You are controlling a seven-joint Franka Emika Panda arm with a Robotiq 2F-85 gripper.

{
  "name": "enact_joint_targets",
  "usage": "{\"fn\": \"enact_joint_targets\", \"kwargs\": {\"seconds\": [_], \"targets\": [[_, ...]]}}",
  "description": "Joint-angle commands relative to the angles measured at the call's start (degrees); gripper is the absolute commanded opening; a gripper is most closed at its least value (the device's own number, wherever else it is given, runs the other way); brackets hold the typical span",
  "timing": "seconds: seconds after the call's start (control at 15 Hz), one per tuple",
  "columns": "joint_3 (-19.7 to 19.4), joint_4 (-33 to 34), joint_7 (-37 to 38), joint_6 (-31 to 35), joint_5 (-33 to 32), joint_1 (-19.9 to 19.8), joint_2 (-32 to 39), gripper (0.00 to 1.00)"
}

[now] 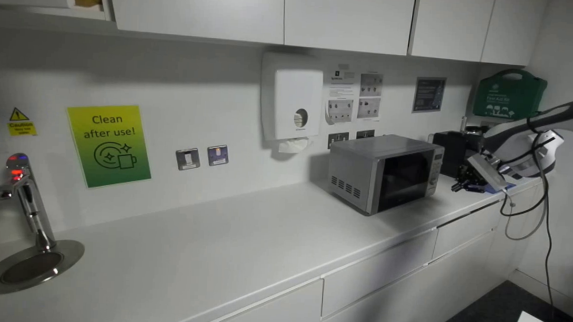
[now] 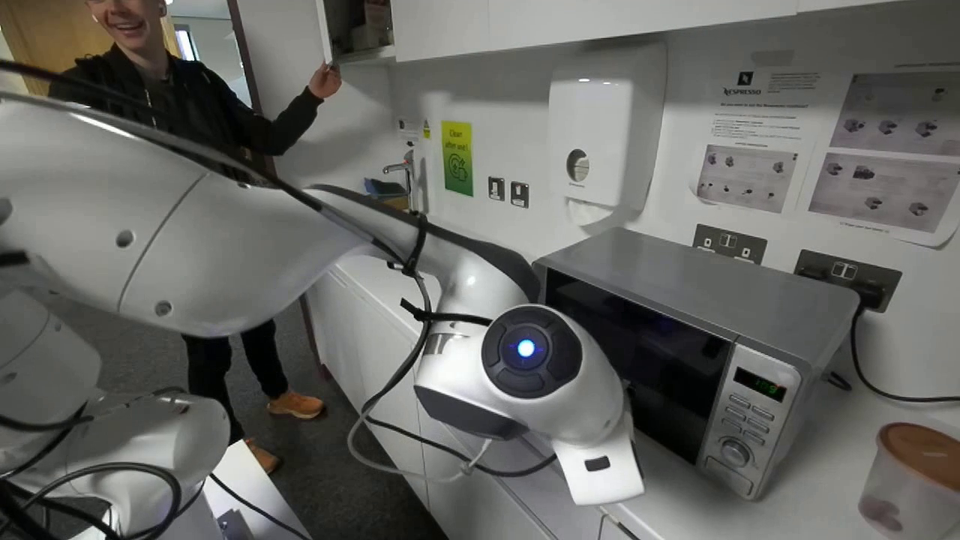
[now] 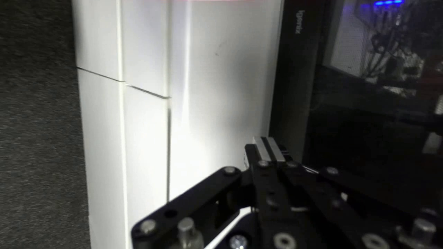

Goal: Press the left lower button on the microwave

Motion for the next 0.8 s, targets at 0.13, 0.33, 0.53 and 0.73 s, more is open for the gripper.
{"fn": "enact_joint_targets", "kwargs": {"seconds": [0.13,0.33,0.53,0.73], "targets": [[19.71,1.38,11.03,-9.37,-12.26,-23.19,10.38,0.0],[27.98,0.2,22.05,-8.11,-28.45,-32.1,10.8,0.0],[34.86,0.38,28.04,-17.05,-44.07,-39.02,7.41,0.25],[43.08,0.04,24.89,-19.59,-41.76,-47.12,10.0,0.41]]}}
